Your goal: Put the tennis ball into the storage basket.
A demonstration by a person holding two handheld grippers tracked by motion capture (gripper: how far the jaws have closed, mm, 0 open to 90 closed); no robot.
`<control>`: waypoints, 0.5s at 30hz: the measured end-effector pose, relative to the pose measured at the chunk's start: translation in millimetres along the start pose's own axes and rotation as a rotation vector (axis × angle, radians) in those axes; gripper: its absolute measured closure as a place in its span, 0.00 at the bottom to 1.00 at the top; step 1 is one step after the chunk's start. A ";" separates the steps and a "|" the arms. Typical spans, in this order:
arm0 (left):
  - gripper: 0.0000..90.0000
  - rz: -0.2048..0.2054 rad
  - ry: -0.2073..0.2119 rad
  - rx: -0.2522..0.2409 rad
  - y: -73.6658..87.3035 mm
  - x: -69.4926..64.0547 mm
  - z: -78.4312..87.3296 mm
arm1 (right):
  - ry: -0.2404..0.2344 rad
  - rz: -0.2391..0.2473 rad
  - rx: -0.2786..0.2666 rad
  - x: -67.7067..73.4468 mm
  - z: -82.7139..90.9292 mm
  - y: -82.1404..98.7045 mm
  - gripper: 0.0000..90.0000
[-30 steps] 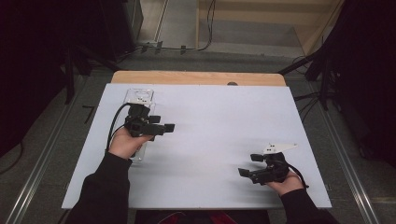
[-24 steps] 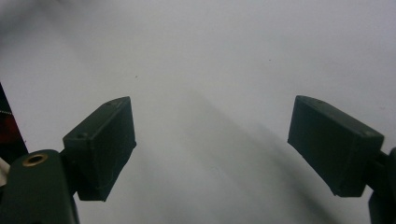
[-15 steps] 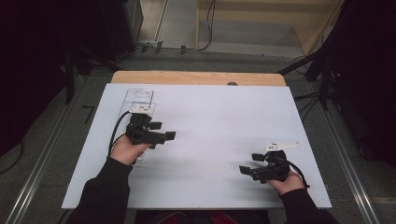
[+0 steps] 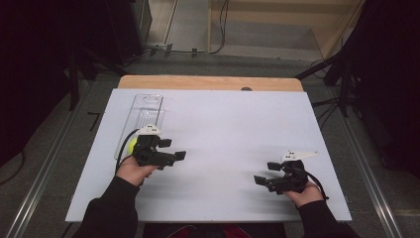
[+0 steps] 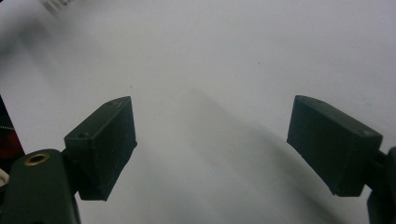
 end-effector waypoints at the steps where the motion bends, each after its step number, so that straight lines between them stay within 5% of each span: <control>1: 0.24 -0.004 0.002 0.001 1.6 -1.0 0.7 | 0.000 0.001 0.001 -0.1 -0.1 0.1 0.15; 15: 0.25 -0.025 0.064 -0.004 20.4 -18.4 9.9 | 0.002 0.006 0.010 0.1 -1.2 1.5 0.15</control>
Point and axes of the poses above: each handheld gripper's, and its own axes: z roughly backward along the jaws, y roughly out of its underside, x roughly to its left, the point moved 9 cm from there along -z, roughly forward along the jaws, and after that the axes turned 11 degrees about -x, right-handed, at the moved point
